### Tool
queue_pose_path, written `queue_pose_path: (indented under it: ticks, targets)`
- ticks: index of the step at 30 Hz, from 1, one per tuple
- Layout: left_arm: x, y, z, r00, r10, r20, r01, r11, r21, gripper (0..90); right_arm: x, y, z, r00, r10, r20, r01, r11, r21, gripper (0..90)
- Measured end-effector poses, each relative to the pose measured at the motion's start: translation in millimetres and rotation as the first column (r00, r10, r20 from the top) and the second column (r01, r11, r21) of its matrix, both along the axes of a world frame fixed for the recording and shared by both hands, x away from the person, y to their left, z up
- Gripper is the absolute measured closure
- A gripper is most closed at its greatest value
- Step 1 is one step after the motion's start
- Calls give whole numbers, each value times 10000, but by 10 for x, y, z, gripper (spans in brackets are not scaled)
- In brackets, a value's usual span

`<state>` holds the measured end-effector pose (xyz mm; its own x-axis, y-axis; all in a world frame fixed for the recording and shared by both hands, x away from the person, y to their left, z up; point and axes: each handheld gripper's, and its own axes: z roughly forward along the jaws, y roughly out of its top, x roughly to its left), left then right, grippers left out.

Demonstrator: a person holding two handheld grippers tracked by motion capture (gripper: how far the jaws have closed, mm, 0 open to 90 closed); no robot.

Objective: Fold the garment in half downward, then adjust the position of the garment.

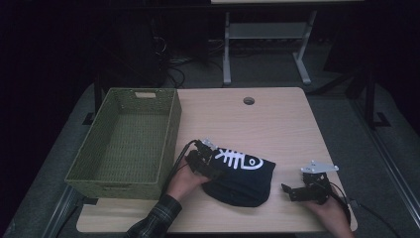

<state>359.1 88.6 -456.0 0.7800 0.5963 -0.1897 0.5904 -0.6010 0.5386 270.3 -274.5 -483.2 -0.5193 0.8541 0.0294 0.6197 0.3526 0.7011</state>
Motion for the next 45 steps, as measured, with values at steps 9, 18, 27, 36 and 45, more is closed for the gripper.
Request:
queue_pose_path:
  ticks: [9, 18, 27, 36, 45]
  targets:
    - [-24, -10, 18, 9993, -373, -55, 372, 9992, -176, 292, 0, 0, 0, 10000, 4, 1, -4, 10000, 1, 18]
    - [2, -13, 22, 9964, -537, -660, 497, 9969, -609, 583, 0, -1, -1, 10000, 6, 5, -6, 10000, 0, 18]
    - [36, -5, 28, 9928, -521, -1080, 440, 9961, -763, 673, 1, -1, -1, 10000, 8, 3, -8, 10000, 1, 19]
    - [37, -1, 87, 9907, -556, -1246, 457, 9957, -807, 685, 1, -1, -1, 10000, 10, 3, -10, 10000, 2, 19]
    - [22, 6, 286, 9909, -506, -1244, 407, 9959, -806, 692, 1, -1, -1, 10000, 11, 6, -11, 10000, 6, 19]
